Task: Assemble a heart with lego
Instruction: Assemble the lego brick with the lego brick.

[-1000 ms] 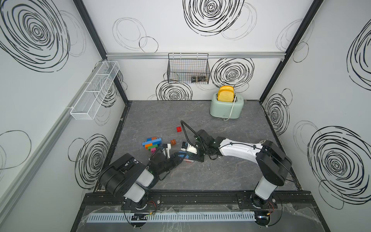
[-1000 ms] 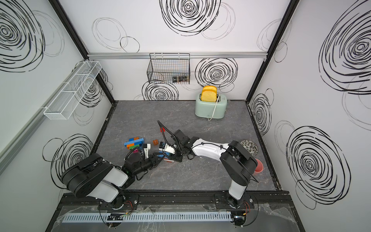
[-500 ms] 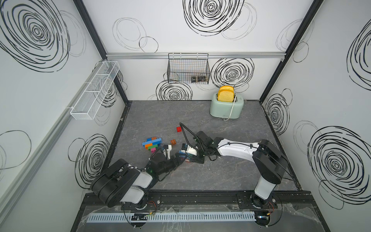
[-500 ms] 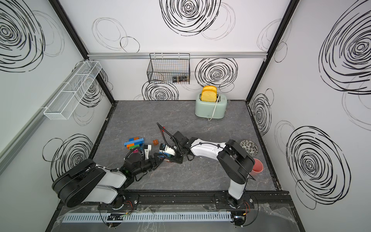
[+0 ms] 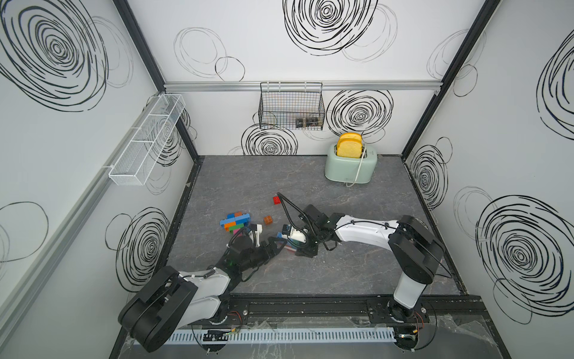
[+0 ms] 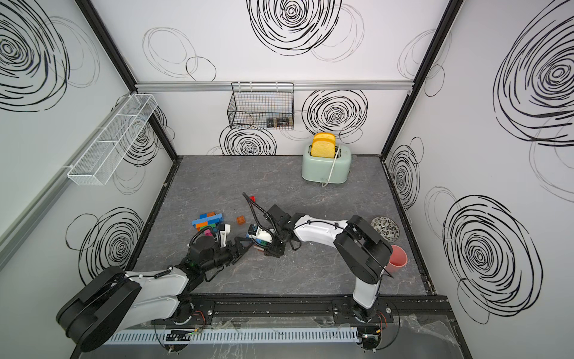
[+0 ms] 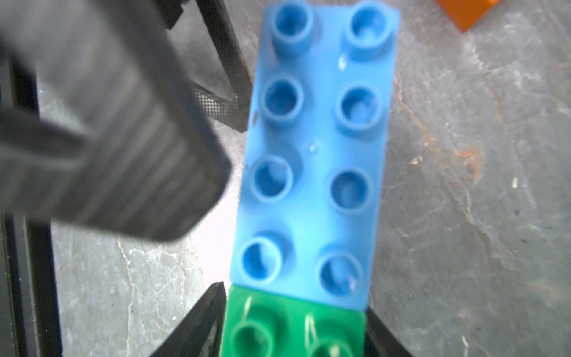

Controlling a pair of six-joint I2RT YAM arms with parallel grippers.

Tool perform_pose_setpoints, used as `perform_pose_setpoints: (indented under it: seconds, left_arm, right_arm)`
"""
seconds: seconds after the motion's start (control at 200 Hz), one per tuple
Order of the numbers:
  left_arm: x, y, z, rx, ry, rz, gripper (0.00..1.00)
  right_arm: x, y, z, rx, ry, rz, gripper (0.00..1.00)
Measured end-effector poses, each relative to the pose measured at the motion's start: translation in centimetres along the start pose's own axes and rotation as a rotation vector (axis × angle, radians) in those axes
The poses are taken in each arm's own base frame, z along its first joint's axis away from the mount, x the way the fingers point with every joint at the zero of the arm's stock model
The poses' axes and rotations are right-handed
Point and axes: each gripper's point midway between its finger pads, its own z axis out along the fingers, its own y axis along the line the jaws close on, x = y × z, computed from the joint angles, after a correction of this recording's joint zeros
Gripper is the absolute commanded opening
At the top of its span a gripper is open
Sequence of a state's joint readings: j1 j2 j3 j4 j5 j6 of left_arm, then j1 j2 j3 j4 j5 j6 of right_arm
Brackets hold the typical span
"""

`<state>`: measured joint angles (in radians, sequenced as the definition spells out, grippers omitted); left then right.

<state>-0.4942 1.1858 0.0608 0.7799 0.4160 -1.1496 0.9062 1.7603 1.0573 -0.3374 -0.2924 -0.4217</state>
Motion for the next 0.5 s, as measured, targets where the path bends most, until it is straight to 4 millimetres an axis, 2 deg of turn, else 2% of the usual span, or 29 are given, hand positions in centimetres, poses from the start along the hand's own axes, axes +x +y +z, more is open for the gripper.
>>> perform_pose_setpoints:
  seconds: [0.28,0.5]
  left_arm:
    - [-0.8,-0.5,-1.2,-0.007,-0.031,0.026,0.83]
    - [-3.0,-1.2,-2.8,-0.037,-0.097,0.069,0.83]
  right_arm:
    - [-2.6,0.0,-3.0,0.026,-0.088,-0.017,0.72]
    - [-3.9,0.4,-4.0,0.005,-0.111,-0.021,0.72]
